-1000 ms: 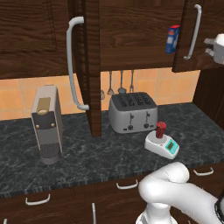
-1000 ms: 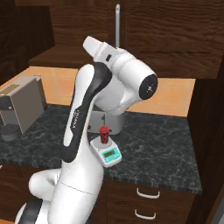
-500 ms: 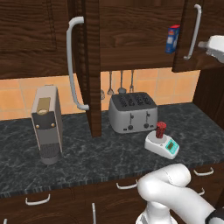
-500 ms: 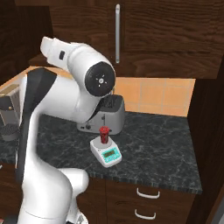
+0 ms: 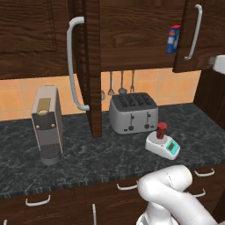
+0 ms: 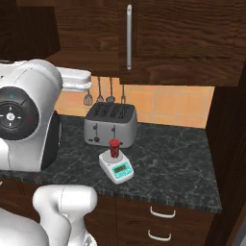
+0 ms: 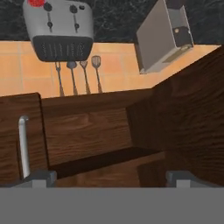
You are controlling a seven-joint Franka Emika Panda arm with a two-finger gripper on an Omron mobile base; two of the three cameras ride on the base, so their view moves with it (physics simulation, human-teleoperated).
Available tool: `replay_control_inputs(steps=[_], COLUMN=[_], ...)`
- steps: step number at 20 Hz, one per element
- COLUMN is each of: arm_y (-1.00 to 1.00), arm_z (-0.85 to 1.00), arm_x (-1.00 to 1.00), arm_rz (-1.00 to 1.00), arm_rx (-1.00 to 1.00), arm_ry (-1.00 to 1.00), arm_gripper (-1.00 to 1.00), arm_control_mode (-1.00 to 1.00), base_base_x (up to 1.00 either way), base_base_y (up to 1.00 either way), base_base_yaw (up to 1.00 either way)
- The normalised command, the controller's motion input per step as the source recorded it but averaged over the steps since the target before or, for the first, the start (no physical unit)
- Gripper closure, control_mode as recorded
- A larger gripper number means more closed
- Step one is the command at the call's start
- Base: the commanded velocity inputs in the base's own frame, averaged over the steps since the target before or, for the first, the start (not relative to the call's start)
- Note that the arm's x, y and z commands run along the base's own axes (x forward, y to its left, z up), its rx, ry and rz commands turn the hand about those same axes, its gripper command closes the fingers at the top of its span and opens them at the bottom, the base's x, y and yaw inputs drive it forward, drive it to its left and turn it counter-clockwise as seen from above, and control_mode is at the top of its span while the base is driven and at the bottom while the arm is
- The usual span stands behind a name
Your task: Pick the yogurt and place it on the digital scale for weighing, and close the cabinet.
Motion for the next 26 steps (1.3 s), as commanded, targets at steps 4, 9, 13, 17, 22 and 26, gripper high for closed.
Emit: replay_control_inputs(steps=[4,9,13,17,22,26], arm_y=[0.24,0.11,0.94,1.00,0.88,1.00], arm_z=[-0.21,-0.03,-0.40,-0.11,0.12,-0.10], arm_x=[-0.34,-0.46,-0.46,-0.42,-0.47,-0.19], arm_rz=[-0.05,-0.01,-0.02,-0.04,-0.01,0.00], arm_rx=[0.00,0.00,-0.02,-0.12,-0.14,0.01], arm_ry=[-0.10,-0.11,-0.20,-0.28,-0.12,-0.01], arm_gripper=[-1.00,-1.00,-1.00,-1.00,-1.00,-1.00], arm_control_mode=[-1.00,-1.00,-1.00,-1.00,-1.00,-1.00], base_base_x=[0.00,0.00,0.00,0.00,0.00,0.00], base_base_y=[0.00,0.00,0.00,0.00,0.00,0.00], base_base_yaw=[0.00,0.00,0.00,0.00,0.00,0.00])
